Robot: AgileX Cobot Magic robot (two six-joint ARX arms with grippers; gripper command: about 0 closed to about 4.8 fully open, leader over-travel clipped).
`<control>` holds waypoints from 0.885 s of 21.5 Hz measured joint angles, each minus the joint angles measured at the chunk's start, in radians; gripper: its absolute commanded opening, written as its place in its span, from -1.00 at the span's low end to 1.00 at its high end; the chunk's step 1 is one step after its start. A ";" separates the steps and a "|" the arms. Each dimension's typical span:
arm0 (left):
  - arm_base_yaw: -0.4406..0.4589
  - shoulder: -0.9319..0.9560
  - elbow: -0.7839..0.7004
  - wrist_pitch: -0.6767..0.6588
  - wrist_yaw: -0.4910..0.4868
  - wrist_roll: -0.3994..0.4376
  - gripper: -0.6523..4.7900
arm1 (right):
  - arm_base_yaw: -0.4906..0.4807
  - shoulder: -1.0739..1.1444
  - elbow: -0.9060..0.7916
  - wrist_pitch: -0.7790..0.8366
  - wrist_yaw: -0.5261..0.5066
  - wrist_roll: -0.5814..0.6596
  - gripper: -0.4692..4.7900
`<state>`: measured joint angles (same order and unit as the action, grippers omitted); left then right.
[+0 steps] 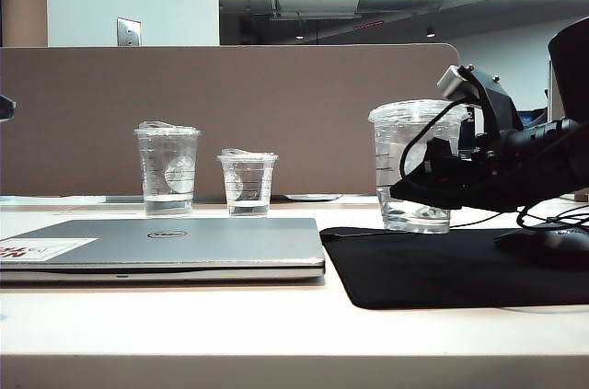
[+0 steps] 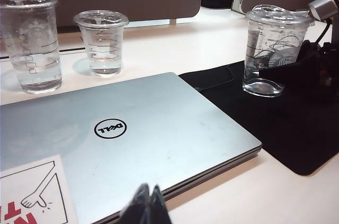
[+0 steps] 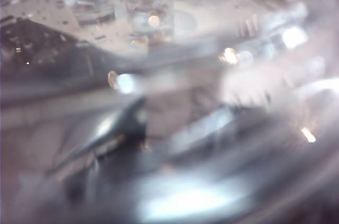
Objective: Pick up the coffee cup on the right and place it on the right side of the laptop.
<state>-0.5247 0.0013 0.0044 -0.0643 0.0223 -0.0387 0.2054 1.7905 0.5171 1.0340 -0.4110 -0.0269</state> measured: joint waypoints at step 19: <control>0.000 0.000 0.000 0.000 0.000 0.000 -0.78 | 0.002 0.086 0.002 0.050 0.010 0.006 1.00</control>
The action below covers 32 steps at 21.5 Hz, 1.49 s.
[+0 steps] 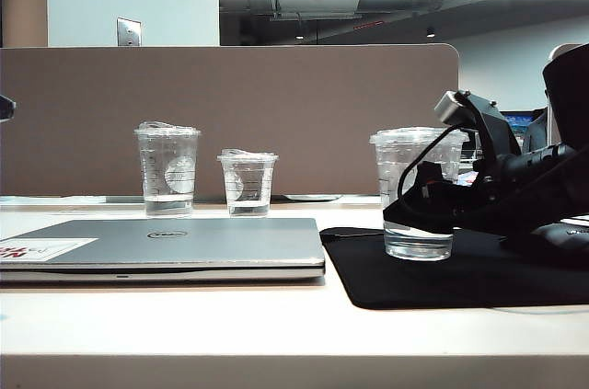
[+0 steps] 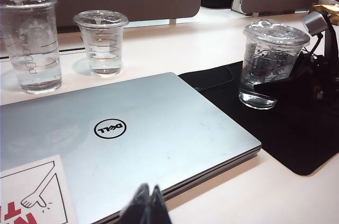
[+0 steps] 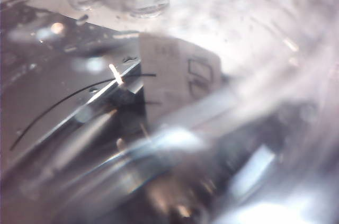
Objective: Pick up the coffee cup on the right and place it on the right side of the laptop.
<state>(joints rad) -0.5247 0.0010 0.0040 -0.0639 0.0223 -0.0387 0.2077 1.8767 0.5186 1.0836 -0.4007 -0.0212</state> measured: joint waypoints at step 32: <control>0.001 0.001 0.000 0.000 0.000 0.000 -0.78 | 0.000 -0.306 -0.249 -0.036 0.093 0.070 1.00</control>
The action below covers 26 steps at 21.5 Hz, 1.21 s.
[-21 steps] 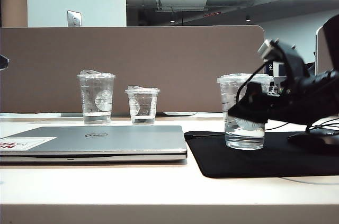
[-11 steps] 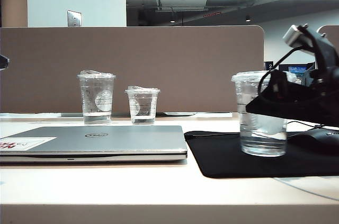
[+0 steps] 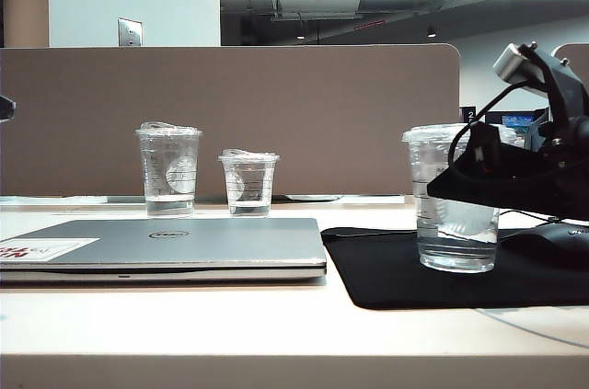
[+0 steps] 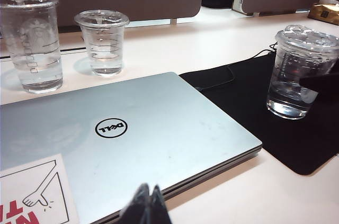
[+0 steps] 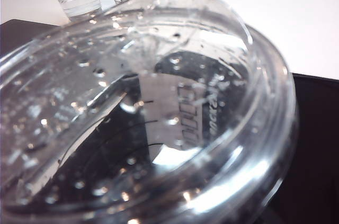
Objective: Pick up the coffee cup on the right and place it on the right side of the laptop.
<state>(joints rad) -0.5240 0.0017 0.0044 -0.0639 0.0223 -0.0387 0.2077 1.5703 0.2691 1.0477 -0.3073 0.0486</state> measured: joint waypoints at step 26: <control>0.000 0.000 0.000 0.000 0.000 0.000 -0.78 | 0.109 0.262 0.352 -0.116 0.016 0.000 1.00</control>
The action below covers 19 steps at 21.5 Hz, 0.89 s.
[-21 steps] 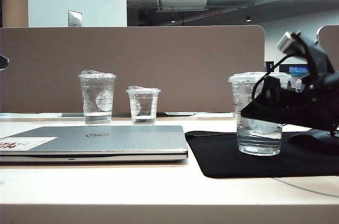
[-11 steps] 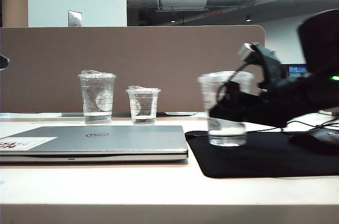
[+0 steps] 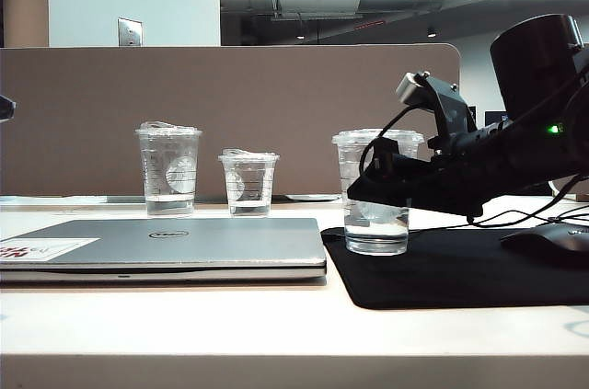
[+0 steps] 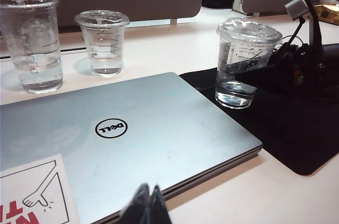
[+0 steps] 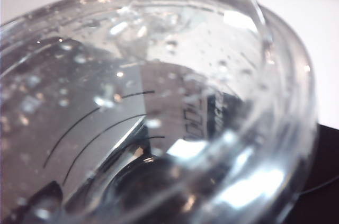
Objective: Pick up the coffee cup on the right and place it on the right side of the laptop.
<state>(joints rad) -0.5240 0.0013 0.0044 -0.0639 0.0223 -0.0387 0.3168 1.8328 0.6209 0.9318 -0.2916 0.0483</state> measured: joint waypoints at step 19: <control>0.000 0.000 0.000 0.000 0.000 0.000 -0.78 | 0.000 0.000 -0.003 -0.098 0.001 0.000 1.00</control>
<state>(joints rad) -0.5240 0.0013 0.0044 -0.0639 0.0223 -0.0387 0.3168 1.8328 0.6182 0.8333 -0.2909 0.0483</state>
